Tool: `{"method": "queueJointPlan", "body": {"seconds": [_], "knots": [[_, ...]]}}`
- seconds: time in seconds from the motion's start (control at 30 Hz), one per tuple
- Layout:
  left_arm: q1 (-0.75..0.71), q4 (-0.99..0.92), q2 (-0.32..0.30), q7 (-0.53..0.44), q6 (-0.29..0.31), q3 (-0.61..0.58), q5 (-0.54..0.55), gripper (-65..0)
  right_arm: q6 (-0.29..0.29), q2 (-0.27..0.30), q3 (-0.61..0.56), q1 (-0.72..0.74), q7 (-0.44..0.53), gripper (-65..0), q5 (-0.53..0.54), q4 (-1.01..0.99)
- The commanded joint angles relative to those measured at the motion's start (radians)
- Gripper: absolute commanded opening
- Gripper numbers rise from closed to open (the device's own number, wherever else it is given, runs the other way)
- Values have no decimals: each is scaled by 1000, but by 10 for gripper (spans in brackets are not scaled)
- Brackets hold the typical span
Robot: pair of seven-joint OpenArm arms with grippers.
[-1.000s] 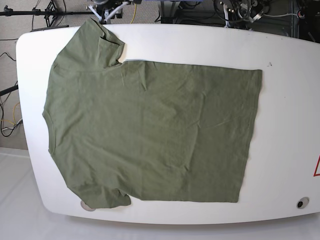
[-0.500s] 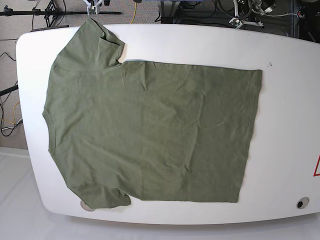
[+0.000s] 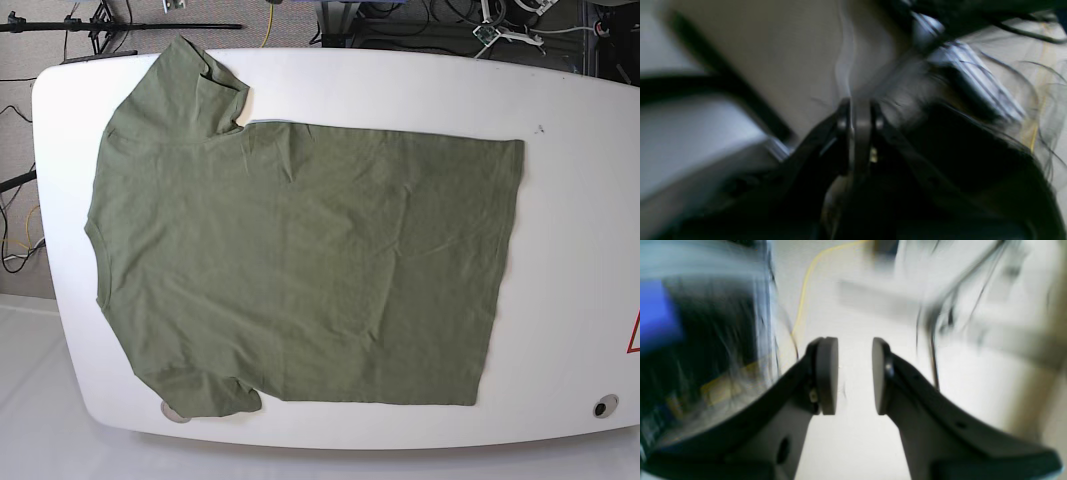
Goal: Fold the T-shirt properly
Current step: 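Move both grippers from the rest pose down toward the green T-shirt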
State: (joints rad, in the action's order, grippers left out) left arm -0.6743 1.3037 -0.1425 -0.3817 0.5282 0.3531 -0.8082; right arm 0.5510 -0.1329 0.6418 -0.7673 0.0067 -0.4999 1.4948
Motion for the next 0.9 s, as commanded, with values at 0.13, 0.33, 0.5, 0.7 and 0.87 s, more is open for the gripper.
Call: {"method": "queueJointPlan", "body": {"seconds": [0.13, 0.33, 0.5, 0.7, 0.87], "knots": [[-110, 184, -30, 40, 8, -3, 18, -645, -8, 3, -44, -77, 1, -475, -7, 113], [-131, 228, -47, 49, 19, -5, 29, -643, -9, 5, -38, -102, 12, -472, 24, 143], [-137, 267, -73, 33, 21, -6, 52, -622, -12, -6, -32, -128, 26, -450, 74, 172], [-130, 281, -76, 36, 31, -6, 83, -568, -17, -7, -32, -144, 32, -436, 123, 202], [-125, 299, -85, -1, 23, -10, 156, -619, -24, 10, -54, -166, 34, -453, 139, 285]]}}
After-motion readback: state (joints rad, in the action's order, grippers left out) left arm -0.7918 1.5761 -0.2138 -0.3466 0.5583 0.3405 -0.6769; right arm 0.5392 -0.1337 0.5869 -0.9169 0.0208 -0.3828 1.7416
